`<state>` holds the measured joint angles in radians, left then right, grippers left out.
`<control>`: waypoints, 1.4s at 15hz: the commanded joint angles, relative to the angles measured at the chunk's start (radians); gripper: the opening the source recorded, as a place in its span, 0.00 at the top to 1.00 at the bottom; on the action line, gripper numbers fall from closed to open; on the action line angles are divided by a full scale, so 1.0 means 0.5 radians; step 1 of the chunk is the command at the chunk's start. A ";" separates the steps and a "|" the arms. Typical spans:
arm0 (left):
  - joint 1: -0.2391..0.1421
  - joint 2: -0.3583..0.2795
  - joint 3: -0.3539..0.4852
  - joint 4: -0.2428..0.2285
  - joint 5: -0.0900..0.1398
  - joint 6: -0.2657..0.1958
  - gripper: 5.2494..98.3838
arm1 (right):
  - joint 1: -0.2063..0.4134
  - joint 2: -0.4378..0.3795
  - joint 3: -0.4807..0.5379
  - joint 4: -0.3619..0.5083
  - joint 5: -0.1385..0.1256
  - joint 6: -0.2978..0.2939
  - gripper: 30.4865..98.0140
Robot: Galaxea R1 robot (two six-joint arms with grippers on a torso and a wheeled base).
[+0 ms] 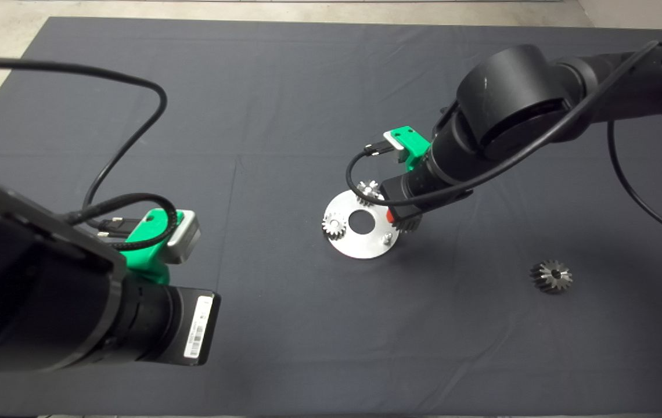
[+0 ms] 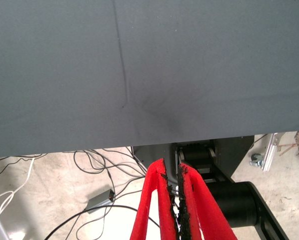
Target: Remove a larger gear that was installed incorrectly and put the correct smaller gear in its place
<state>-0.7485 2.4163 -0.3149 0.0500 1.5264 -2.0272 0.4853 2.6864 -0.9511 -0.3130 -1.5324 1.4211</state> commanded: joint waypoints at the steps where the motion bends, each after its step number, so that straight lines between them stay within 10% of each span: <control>1: -0.034 0.001 -0.014 -0.014 0.141 -0.011 1.00 | 0.048 0.007 0.028 0.055 -0.077 0.026 0.92; 9: -0.034 0.001 -0.017 0.001 0.141 -0.014 1.00 | -0.047 0.004 0.118 -0.418 -0.111 0.023 0.92; 21: -0.034 0.001 -0.020 0.060 0.141 -0.029 1.00 | -0.230 -0.045 0.226 -0.620 -0.123 0.023 0.92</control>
<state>-0.7485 2.4160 -0.3185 0.0664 1.5264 -2.0300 0.3806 2.6839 -0.8432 -0.5581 -1.5336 1.4272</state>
